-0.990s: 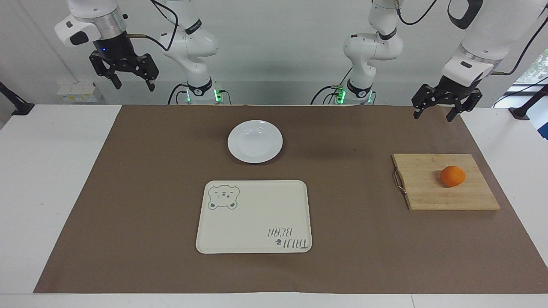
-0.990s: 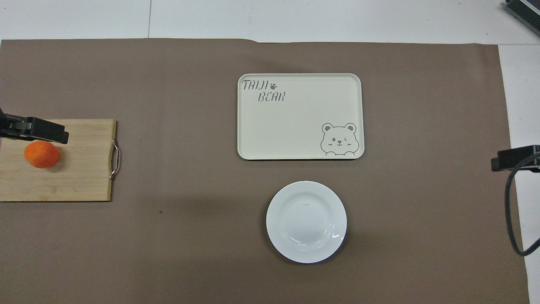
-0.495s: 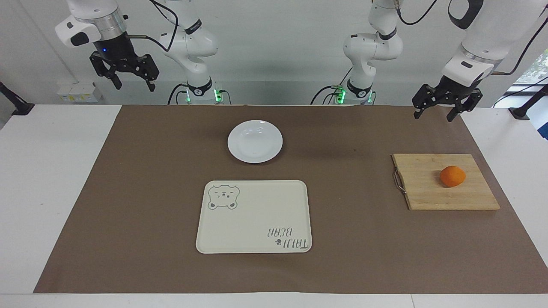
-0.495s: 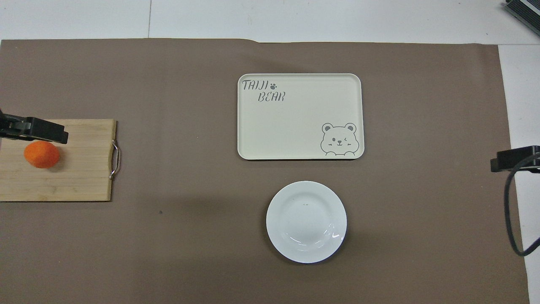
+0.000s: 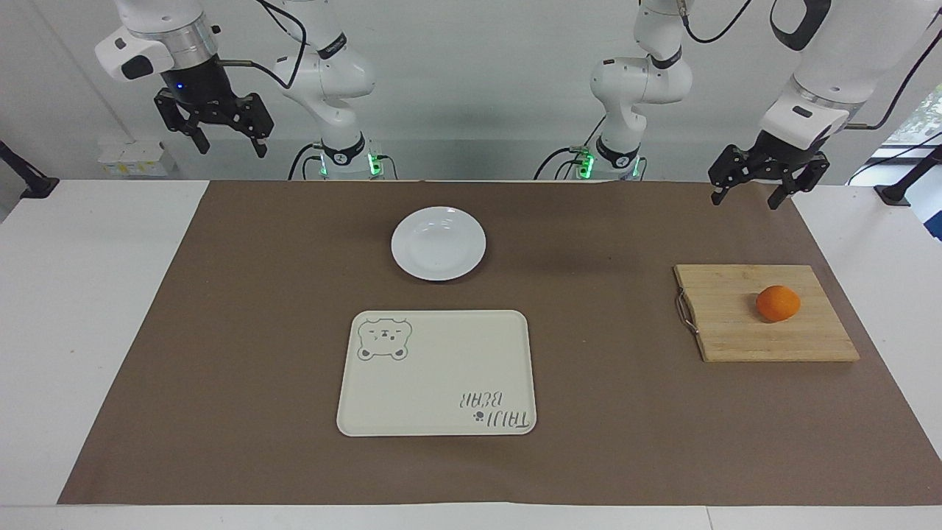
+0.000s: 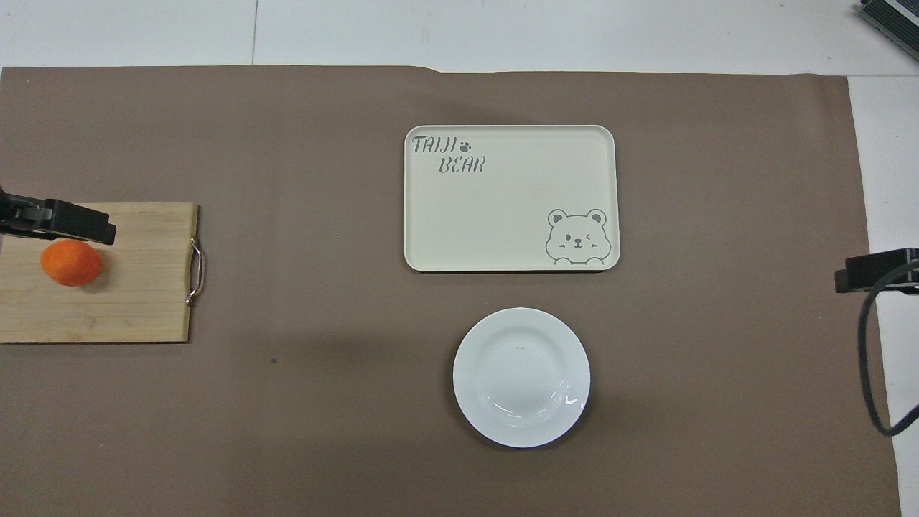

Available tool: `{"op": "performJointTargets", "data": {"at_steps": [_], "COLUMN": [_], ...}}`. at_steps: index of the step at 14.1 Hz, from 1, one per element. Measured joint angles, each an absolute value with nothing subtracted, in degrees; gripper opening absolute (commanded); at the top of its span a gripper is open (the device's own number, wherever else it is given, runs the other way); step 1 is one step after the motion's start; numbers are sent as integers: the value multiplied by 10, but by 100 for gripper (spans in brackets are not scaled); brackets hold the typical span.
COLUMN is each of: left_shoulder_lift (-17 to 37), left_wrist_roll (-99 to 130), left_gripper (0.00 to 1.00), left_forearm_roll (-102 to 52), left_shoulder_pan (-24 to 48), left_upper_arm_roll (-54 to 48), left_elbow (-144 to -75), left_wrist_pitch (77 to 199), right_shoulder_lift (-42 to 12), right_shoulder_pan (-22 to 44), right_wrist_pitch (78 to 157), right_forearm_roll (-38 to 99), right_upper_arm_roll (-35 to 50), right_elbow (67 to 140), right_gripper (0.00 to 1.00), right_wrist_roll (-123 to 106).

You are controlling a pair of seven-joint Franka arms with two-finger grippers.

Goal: Place orange and plate with both arms

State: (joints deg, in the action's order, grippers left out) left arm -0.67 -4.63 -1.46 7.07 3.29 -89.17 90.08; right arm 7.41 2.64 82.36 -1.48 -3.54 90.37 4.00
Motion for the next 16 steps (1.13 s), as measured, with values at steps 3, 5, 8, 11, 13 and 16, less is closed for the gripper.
{"op": "performJointTargets", "data": {"at_steps": [3, 5, 8, 11, 13, 16], "left_shoulder_lift": [-7, -7, -7, -7, -7, -5], "left_wrist_roll": [-46, -46, -46, -50, -60, -88], "left_gripper": [100, 100, 100, 100, 100, 100], "left_forearm_roll": [-15, -15, -15, -15, -15, -15], "left_shoulder_pan": [70, 70, 70, 67, 59, 39], "left_upper_arm_roll": [33, 33, 33, 35, 37, 38], "left_elbow": [-892, -892, -892, -892, -893, -908], "left_wrist_pitch": [902, 902, 902, 902, 906, 929], "right_shoulder_lift": [74, 74, 74, 74, 74, 74], "right_shoulder_pan": [23, 16, 15, 16, 17, 19], "right_wrist_pitch": [824, 824, 824, 824, 824, 824], "right_forearm_roll": [-15, -15, -15, -15, -15, -15], "right_upper_arm_roll": [-37, -39, -40, -39, -37, -34], "right_elbow": [904, 904, 904, 904, 904, 904], "right_gripper": [100, 100, 100, 100, 100, 100], "right_wrist_roll": [40, 40, 40, 40, 40, 40]}}
